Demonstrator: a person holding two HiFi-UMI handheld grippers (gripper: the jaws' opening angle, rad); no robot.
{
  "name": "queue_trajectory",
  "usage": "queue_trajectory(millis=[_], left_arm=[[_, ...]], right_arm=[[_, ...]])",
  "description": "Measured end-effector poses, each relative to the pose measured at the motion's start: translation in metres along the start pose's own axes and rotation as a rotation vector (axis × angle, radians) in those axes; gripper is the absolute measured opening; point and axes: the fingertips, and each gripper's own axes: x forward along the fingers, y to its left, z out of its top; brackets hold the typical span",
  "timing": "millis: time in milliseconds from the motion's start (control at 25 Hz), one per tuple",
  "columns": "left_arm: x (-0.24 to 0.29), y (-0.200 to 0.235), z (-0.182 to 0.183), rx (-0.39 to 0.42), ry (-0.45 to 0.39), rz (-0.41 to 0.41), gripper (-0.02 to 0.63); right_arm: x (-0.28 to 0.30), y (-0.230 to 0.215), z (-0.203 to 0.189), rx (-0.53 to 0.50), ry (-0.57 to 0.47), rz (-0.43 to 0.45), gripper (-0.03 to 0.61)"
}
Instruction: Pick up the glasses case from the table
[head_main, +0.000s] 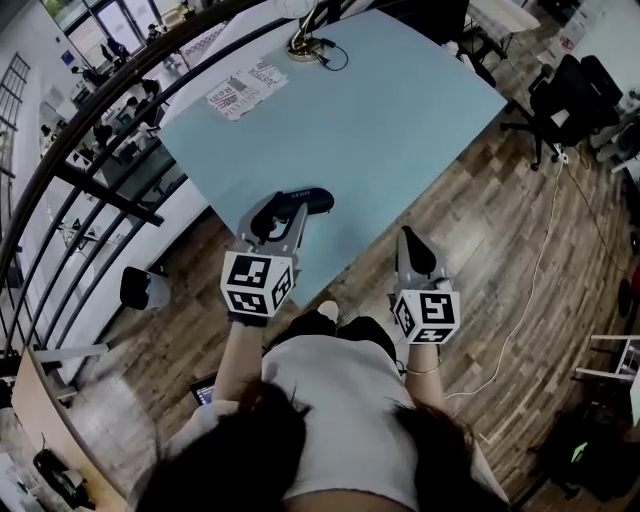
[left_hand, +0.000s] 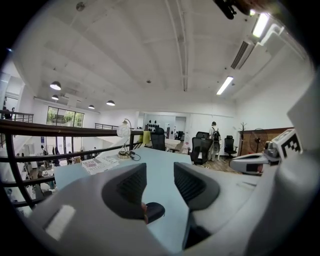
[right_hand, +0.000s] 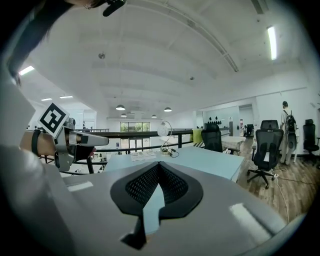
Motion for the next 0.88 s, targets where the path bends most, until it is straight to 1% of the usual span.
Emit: queue_trajectory(millis=[280, 480, 600, 880], left_arm=[[0.010, 0.023, -0.010, -0.037, 0.032, 0.048, 0.201], [0.022, 0.045, -0.024, -0.070, 0.065, 0.108, 0.258], [0.029, 0.061, -0.029, -0.086, 0.078, 0.160, 0.279], [0.051, 0.088, -0.028, -0.117, 0.101, 0.308, 0.346]], right_arm=[[0.037, 0.002, -0.002, -0.008, 0.042, 0.061, 0.002], [0.081, 0.006, -0.005, -0.022, 0.064, 0.148, 0.002], [0.113, 0.008, -0.003, -0.029, 0.071, 0.218, 0.002], [0.193, 0.018, 0.010, -0.072, 0.081, 0.436, 0.002]])
